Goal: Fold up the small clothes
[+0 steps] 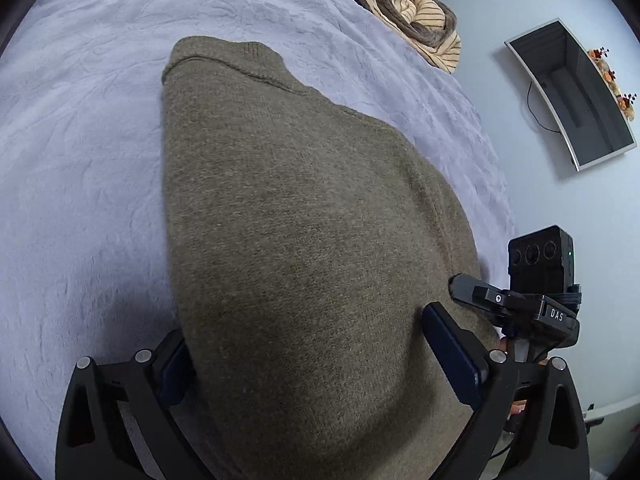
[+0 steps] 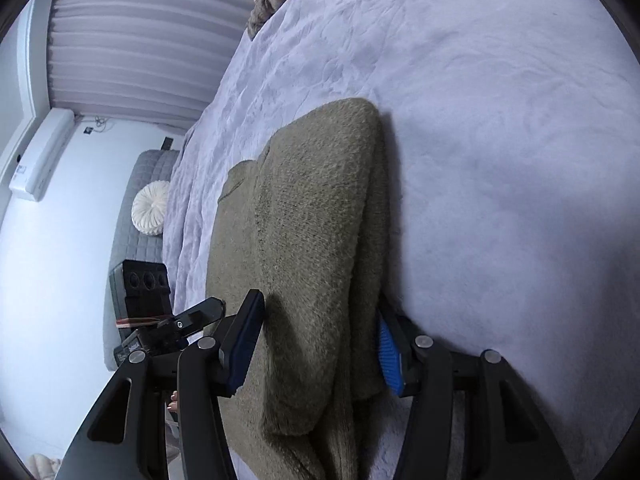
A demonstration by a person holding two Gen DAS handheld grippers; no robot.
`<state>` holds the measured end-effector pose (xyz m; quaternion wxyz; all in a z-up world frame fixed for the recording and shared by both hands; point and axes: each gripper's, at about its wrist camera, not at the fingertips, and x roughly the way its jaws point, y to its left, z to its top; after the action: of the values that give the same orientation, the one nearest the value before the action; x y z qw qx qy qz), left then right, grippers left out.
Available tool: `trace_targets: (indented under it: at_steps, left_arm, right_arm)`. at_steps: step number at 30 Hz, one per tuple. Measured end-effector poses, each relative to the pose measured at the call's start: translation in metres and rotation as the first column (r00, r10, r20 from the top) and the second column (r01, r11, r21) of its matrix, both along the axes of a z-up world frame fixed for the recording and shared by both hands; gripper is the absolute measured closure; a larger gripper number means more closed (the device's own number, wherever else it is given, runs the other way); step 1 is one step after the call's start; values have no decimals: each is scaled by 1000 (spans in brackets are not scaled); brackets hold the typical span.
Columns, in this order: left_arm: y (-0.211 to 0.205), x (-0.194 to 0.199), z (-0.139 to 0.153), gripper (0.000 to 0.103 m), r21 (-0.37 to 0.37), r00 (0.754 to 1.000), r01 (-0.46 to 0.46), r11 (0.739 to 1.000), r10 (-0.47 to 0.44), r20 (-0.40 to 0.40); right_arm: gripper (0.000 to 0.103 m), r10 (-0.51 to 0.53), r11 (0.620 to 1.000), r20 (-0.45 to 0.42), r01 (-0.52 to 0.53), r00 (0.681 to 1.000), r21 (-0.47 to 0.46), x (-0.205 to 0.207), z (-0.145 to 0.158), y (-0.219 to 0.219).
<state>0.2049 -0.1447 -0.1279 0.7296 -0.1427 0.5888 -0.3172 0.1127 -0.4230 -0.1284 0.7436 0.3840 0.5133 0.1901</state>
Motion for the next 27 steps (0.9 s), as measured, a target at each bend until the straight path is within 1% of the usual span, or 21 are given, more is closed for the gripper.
trace_targets:
  at_steps: [2, 3, 4, 5, 7, 9, 12, 15, 19, 20, 23, 27]
  left_arm:
    - [-5, -3, 2, 4, 35, 1000, 5, 999, -6, 30]
    - [-5, -4, 3, 11, 38, 999, 0, 999, -2, 38]
    - [-3, -5, 5, 18, 36, 999, -4, 999, 2, 43]
    - [1, -5, 7, 22, 31, 999, -9, 999, 7, 44]
    - [8, -5, 11, 38, 2, 999, -18, 1000, 18, 38]
    - [17, -6, 17, 47, -20, 999, -23, 1000, 24, 35]
    - [23, -13, 31, 48, -31, 999, -14, 999, 16, 50]
    - [30, -25, 47, 48, -25, 997, 1, 1000, 1, 75]
    - [46, -44, 69, 48, -51, 996, -2, 999, 7, 89]
    - [52, -49, 74, 48, -60, 996, -4, 998, 9, 89]
    - [73, -69, 87, 48, -66, 996, -15, 998, 21, 91]
    - [105, -100, 96, 48, -58, 994, -39, 998, 45, 96]
  right_arm:
    - [46, 3, 1000, 5, -3, 1000, 2, 4, -1, 8]
    - [47, -6, 1000, 9, 6, 1000, 3, 4, -1, 12]
    - [56, -18, 1000, 12, 18, 1000, 7, 4, 0, 15]
    - [65, -27, 1000, 12, 27, 1000, 17, 2, 1, 16]
    - [70, -51, 998, 22, 50, 998, 49, -3, 5, 16]
    - [71, -70, 993, 32, 66, 997, 98, -8, 11, 17]
    - [71, -82, 987, 53, 73, 995, 145, -13, 25, 26]
    - [71, -68, 986, 75, 56, 995, 157, -21, 42, 38]
    - [71, -72, 980, 72, 57, 995, 190, -37, 59, 49]
    - [71, -71, 979, 72, 56, 995, 198, -42, 62, 49]
    - [71, -57, 977, 82, 38, 995, 212, -59, 74, 67]
    - [71, -38, 972, 72, 20, 997, 234, -85, 80, 91]
